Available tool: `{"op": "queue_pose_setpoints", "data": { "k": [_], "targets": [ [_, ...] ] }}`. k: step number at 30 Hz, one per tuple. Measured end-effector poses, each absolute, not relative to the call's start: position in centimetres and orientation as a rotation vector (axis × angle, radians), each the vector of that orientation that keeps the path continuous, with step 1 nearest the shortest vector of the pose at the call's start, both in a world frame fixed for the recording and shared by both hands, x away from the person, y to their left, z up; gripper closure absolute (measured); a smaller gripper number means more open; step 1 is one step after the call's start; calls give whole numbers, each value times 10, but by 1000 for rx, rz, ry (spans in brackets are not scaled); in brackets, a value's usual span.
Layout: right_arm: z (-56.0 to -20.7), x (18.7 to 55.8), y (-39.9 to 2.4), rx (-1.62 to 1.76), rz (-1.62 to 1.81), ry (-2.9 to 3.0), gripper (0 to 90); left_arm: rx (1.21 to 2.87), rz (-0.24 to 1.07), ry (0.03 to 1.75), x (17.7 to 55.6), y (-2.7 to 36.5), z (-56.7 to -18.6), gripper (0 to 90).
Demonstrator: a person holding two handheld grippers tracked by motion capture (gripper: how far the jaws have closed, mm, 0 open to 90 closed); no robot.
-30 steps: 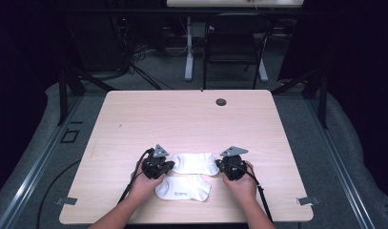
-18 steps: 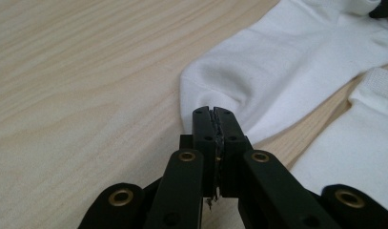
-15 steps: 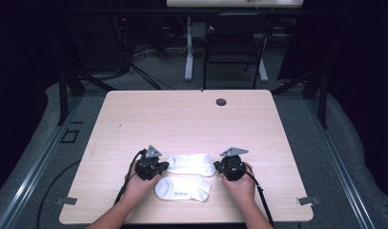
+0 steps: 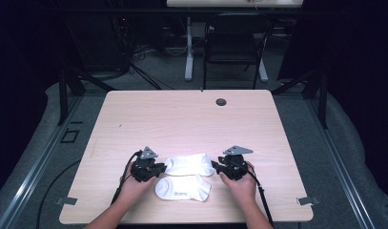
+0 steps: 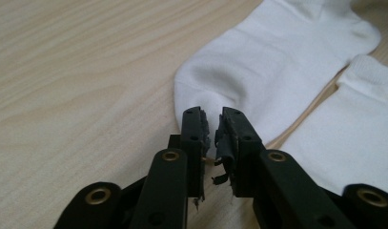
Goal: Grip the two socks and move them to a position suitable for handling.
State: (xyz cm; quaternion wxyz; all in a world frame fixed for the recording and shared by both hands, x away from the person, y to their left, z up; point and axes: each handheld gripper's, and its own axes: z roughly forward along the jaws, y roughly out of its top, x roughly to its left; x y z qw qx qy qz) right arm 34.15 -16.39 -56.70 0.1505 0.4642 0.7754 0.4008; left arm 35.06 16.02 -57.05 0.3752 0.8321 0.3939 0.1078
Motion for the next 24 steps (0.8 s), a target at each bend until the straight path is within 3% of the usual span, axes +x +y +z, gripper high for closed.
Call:
{"op": "queue_pose_setpoints", "data": {
  "k": [7,12,16,24],
  "targets": [
    [-562,344,-161,1307,1129,2216,504,2105,304,1049,359,162,-573,661],
    [-560,349,-160,1369,1113,2229,577,2112,317,1046,362,161,-571,644],
    [-563,351,-152,1367,1073,2226,516,2111,323,1040,365,157,-566,626],
    [-566,347,-139,1242,962,2291,487,2109,360,1022,368,151,-567,567]
  ]
}}
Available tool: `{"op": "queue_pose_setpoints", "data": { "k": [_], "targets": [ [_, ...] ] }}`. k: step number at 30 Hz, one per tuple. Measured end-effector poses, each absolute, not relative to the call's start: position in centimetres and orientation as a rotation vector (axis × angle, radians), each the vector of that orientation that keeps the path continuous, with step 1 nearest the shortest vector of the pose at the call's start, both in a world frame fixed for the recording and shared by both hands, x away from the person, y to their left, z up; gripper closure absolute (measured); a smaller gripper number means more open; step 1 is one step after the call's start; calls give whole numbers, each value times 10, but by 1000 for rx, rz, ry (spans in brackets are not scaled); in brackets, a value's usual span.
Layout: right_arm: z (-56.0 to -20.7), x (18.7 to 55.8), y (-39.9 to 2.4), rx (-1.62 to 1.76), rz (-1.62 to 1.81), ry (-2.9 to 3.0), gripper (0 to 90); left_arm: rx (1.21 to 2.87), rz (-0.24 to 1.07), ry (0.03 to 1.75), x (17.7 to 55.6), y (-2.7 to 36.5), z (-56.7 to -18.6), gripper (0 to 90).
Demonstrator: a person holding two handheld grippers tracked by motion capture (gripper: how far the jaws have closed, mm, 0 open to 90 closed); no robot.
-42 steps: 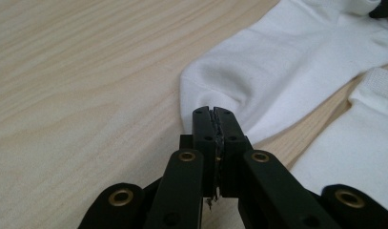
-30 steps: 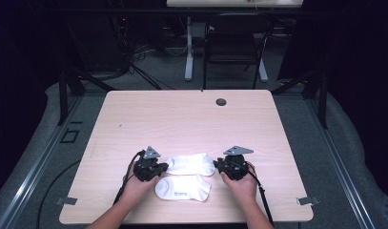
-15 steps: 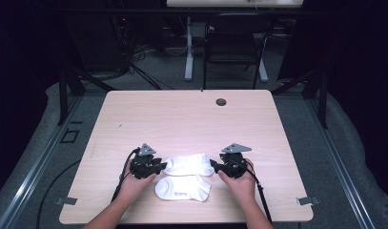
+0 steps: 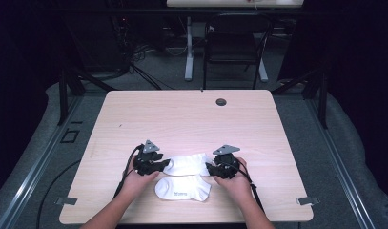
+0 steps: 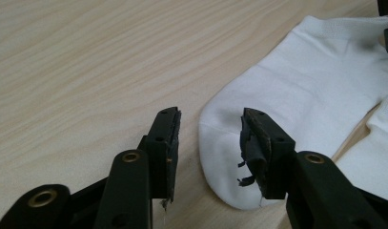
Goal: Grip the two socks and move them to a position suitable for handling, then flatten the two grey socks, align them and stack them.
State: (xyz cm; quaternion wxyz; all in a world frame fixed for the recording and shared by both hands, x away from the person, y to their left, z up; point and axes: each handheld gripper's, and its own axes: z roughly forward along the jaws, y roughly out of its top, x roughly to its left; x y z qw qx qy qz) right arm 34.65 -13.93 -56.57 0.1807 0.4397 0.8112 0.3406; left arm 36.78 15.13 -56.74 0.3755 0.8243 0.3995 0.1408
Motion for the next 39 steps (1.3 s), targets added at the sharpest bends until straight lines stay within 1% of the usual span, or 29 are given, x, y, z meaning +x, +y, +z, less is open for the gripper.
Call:
{"op": "queue_pose_setpoints", "data": {
  "k": [2,4,6,8,14,24,28,31,32,39],
  "targets": [
    [-563,346,-141,1262,981,2282,519,2103,353,1016,367,151,-567,543],
    [-560,348,-143,1301,1010,2299,526,2109,355,1012,368,152,-566,531],
    [-558,349,-143,1328,1013,2302,527,2113,346,1019,369,151,-566,534],
    [-557,350,-143,1348,994,2309,574,2119,336,1026,369,150,-567,543],
    [-560,356,-143,1470,1006,2300,635,2131,350,1038,372,149,-569,554],
    [-565,356,-146,1527,1000,2298,680,2167,361,1034,372,148,-573,558],
    [-567,356,-148,1540,987,2304,688,2180,339,1036,372,149,-576,599],
    [-568,357,-147,1529,998,2309,696,2161,335,1034,372,150,-577,621],
    [-569,357,-147,1525,993,2311,705,2160,331,1030,372,151,-577,645],
    [-572,360,-145,1532,1009,2319,823,2165,315,1013,371,151,-577,769]
  ]
}}
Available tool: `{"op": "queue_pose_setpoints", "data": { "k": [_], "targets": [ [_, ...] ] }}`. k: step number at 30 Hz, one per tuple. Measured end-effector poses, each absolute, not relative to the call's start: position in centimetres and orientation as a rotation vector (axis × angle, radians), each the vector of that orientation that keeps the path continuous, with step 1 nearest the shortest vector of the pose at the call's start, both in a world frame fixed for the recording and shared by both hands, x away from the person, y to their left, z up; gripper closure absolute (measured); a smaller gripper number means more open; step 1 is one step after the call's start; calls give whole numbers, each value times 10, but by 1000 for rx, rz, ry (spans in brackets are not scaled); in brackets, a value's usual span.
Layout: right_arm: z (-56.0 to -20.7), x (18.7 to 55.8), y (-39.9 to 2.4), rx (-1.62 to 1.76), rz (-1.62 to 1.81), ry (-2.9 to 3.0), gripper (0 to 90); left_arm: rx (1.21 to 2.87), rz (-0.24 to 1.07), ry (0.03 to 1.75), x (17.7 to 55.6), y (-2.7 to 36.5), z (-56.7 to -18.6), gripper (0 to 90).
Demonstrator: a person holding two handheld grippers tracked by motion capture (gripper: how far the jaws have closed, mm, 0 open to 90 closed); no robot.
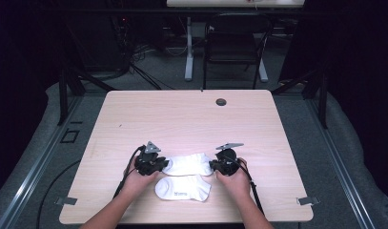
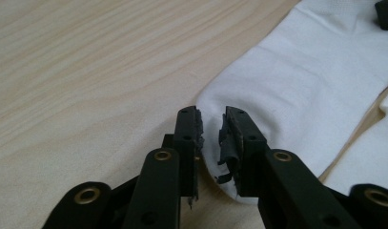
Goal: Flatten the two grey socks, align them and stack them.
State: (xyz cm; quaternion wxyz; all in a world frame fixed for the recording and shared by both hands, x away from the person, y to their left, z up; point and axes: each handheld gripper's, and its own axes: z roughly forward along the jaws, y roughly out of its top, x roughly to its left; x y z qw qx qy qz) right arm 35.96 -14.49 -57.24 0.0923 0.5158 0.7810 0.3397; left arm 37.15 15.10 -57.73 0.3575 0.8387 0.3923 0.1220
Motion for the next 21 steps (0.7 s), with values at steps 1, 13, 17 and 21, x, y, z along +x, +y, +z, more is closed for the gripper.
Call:
{"op": "queue_pose_setpoints", "data": {
  "k": [1,13,17,21],
  "targets": [
    [-572,360,-145,1528,1006,2321,843,2165,314,1011,371,151,-577,782],
    [-563,358,-143,1470,1039,2313,874,2155,287,1003,371,150,-571,888],
    [-554,358,-141,1444,1049,2311,874,2136,294,1004,371,151,-566,891],
    [-545,358,-139,1419,1063,2308,875,2118,302,990,371,153,-558,891]
  ]
}}
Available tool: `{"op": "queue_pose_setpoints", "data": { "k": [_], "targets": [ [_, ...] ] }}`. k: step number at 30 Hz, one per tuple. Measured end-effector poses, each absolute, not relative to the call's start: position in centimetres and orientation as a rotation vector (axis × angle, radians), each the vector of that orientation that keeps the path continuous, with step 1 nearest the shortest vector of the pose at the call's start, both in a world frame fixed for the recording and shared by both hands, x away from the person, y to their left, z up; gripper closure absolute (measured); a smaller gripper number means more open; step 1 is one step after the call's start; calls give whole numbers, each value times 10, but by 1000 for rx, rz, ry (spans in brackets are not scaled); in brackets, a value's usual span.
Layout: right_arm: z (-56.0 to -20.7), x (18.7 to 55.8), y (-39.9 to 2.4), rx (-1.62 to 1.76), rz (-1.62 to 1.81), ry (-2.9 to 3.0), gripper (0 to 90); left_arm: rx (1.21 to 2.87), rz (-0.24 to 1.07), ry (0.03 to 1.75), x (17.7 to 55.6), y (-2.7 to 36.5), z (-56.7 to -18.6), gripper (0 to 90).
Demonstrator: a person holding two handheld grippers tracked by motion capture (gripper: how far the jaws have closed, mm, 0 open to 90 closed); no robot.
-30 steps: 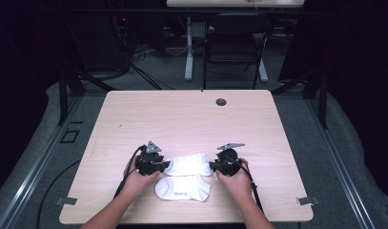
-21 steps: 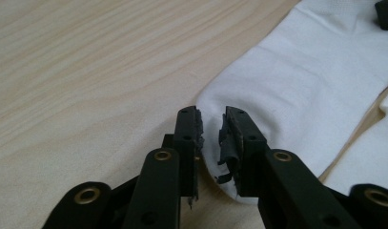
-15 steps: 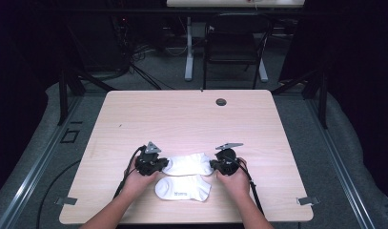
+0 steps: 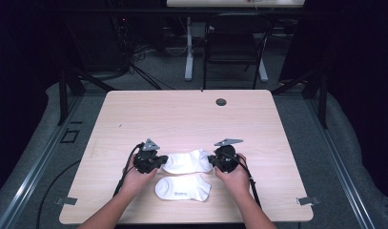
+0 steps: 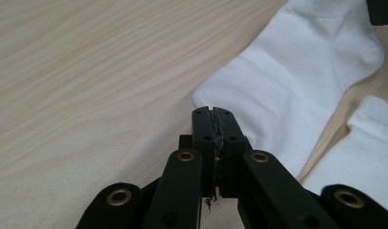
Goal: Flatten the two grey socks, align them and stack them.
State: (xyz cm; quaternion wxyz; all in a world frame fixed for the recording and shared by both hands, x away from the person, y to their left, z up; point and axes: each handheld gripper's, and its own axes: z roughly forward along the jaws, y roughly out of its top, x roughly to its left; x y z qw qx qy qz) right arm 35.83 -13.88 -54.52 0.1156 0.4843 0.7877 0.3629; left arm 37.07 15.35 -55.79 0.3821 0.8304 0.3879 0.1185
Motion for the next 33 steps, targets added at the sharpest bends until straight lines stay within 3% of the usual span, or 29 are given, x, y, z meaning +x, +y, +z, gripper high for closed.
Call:
{"op": "queue_pose_setpoints", "data": {
  "k": [14,33],
  "targets": [
    [-523,348,-133,1349,1096,2342,875,2109,310,947,358,161,-541,889],
    [-522,296,-138,1292,1173,2413,875,2103,248,899,314,179,-543,888]
  ]
}}
